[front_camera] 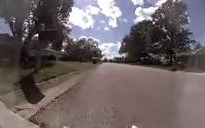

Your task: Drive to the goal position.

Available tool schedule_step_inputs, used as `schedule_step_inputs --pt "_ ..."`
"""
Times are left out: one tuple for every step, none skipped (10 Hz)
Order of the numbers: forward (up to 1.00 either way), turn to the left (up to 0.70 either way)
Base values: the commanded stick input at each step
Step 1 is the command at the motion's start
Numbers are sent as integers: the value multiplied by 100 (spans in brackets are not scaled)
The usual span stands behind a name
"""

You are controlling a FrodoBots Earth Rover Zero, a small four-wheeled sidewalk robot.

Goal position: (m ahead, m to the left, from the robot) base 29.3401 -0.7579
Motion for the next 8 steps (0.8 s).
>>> schedule_step_inputs --pt "85 2" --pt "85 2" --pt "85 2" --pt "85 2" --pt "85 2" --pt "85 2" --pt "85 2" --pt "85 2"
